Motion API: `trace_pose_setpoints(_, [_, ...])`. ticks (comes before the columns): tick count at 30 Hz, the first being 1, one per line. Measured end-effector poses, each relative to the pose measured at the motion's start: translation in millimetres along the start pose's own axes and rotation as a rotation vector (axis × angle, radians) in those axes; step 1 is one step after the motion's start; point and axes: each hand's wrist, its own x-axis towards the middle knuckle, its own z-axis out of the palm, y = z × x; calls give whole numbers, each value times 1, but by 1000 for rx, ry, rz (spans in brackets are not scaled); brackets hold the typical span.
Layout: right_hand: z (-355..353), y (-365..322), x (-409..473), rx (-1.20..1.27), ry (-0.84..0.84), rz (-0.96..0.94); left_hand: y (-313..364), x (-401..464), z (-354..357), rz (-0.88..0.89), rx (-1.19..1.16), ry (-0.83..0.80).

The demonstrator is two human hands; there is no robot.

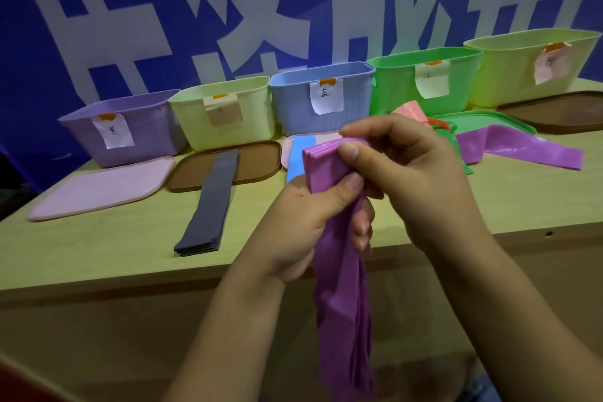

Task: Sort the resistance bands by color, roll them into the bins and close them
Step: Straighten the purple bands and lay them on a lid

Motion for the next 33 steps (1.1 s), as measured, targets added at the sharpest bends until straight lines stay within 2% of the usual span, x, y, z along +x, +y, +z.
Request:
trace_pose_setpoints(3, [4, 25, -13, 169, -70, 252, 7, 2, -1, 68, -46, 89])
trace_pose_setpoints(7, [7, 50, -43, 268, -472, 562, 22, 3, -6, 143, -29, 158])
trace_pose_setpoints(9, [8, 54, -53, 434, -577, 631, 25, 4, -8, 153, 30, 175])
trace_pose_setpoints(12, [13, 54, -58, 612, -649, 674, 26, 6, -13, 77, 115, 149])
trace_pose_setpoints(17, [12, 53, -57, 607, -657, 669, 26, 10, -22, -7, 125, 57])
trace_pose_setpoints(21, [18, 53, -59, 641, -534, 717, 23, 16, -23, 7, 52, -24])
trace_pose_setpoints(25, [29, 56, -64, 611, -378, 669, 23, 20, -24, 9, 31, -44])
trace_pose_setpoints(28, [29, 58, -64, 647, -402, 678, 24, 22, -24, -23, 2, -14])
trace_pose_setpoints(31, [22, 68, -66, 744, -517, 748, 24, 23, -24, -28, -61, 22])
trace_pose_setpoints(33, [19, 76, -72, 680, -583, 784, 26, 26, -27, -13, -122, 36])
